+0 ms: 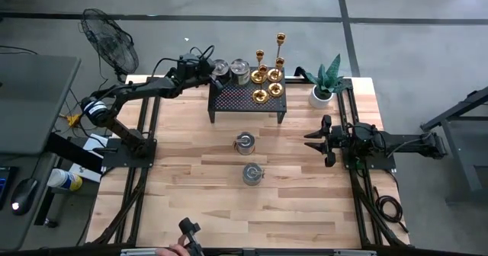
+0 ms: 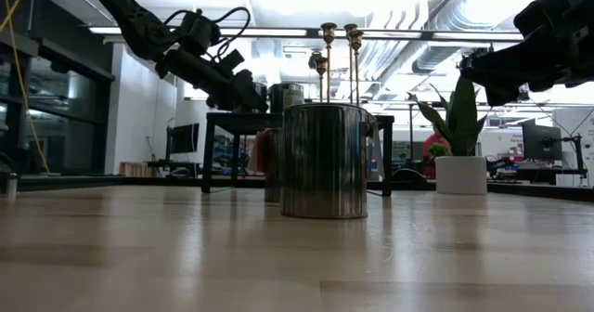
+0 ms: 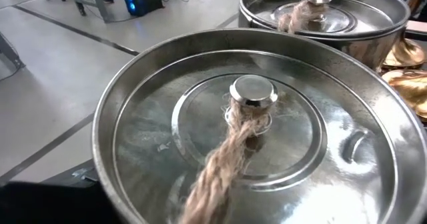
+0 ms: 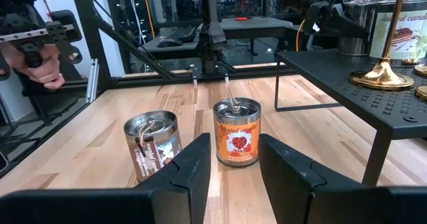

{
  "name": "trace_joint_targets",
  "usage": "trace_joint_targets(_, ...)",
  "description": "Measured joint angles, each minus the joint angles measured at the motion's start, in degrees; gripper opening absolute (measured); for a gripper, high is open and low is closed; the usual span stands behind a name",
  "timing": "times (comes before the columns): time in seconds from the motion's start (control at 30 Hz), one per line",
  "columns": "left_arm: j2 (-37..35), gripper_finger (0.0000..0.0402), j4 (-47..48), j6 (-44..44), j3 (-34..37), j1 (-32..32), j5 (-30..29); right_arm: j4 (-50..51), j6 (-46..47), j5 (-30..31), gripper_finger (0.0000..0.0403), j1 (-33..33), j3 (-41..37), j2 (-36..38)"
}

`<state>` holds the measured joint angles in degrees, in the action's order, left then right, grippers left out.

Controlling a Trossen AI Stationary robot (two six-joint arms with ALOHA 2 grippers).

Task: Pick & Place candle stick holders
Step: Put the scented candle on the shelf

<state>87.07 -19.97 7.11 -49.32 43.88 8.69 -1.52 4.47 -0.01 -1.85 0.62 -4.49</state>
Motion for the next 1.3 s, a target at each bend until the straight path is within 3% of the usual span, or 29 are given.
trace_joint_targets(0.9, 0.04, 0.0355, -0.42, -1.38, 0.09, -0.02, -0.46, 0.00, -0.02, 0.02, 0.0117, 0.02, 0.00, 0.00)
trace_joint_targets(1.3, 0.11, 0.0379, 0.07, -1.33, 0.15, -0.02, -0.26, 0.00, -0.02, 0.02, 0.0117, 0.00, -0.01, 0.01)
